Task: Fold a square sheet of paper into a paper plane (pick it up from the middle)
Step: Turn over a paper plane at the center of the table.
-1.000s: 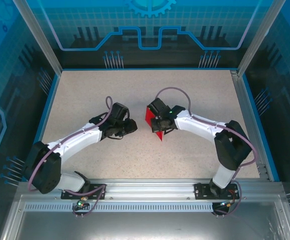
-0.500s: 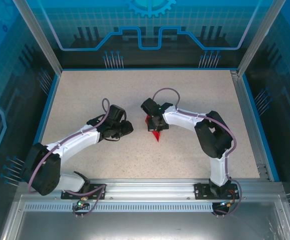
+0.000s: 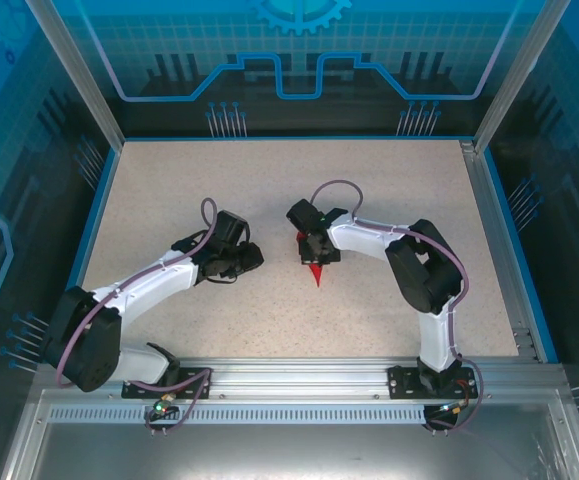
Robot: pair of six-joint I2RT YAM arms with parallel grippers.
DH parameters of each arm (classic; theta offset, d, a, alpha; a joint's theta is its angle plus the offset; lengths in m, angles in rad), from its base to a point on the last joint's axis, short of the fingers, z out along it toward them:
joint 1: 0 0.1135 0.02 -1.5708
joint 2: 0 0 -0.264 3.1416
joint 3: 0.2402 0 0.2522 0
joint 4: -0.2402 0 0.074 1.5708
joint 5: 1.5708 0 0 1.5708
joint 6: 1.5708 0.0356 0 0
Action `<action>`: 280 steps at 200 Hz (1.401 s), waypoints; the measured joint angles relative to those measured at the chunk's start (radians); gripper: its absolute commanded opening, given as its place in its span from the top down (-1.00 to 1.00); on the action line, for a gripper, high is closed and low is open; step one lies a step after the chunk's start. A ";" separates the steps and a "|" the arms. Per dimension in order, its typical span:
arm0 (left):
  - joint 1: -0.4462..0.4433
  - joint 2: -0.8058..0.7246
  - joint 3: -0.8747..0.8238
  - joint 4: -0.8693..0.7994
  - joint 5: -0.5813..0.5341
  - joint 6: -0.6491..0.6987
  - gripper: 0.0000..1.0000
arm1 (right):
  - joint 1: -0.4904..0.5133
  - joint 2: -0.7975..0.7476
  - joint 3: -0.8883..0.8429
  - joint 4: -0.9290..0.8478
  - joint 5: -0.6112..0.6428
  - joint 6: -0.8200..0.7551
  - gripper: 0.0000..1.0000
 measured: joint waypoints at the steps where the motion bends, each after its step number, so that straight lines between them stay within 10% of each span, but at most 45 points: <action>1: 0.000 0.000 0.000 0.000 0.000 0.000 0.28 | 0.000 0.000 0.000 0.000 0.000 0.000 0.68; 280: 0.001 0.038 0.000 0.000 0.015 0.003 0.28 | 0.027 0.091 0.130 -0.091 0.001 -0.014 0.41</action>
